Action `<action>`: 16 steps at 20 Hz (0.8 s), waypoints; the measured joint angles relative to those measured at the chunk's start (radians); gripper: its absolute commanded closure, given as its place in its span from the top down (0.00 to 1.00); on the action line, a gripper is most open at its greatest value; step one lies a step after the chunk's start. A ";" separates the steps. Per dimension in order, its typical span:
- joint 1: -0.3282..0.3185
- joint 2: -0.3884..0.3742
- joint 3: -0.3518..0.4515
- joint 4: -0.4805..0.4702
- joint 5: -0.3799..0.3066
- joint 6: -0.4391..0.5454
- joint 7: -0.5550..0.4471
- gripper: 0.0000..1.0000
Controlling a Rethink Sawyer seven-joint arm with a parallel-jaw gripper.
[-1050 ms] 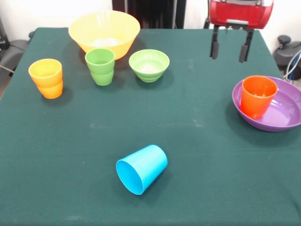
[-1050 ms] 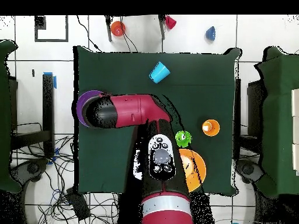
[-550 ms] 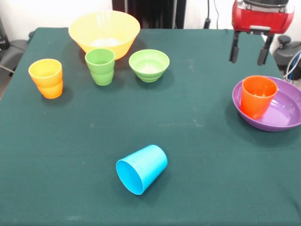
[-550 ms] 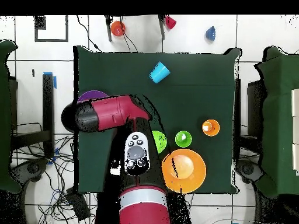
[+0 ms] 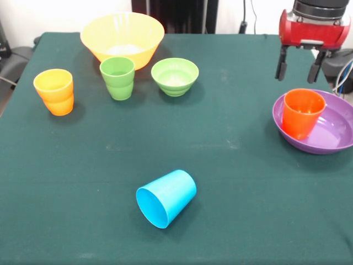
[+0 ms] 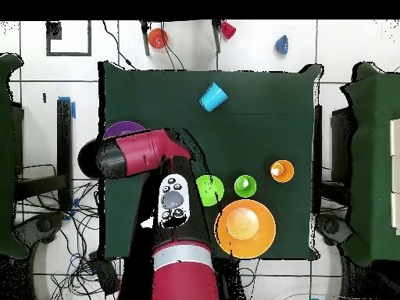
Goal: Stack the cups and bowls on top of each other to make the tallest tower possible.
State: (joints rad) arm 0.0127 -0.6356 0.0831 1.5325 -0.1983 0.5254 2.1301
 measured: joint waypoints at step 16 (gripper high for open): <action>-0.281 -0.069 0.169 0.099 0.007 -0.015 0.000 1.00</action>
State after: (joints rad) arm -0.2683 -0.7043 0.2521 1.6314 -0.1908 0.5100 2.1301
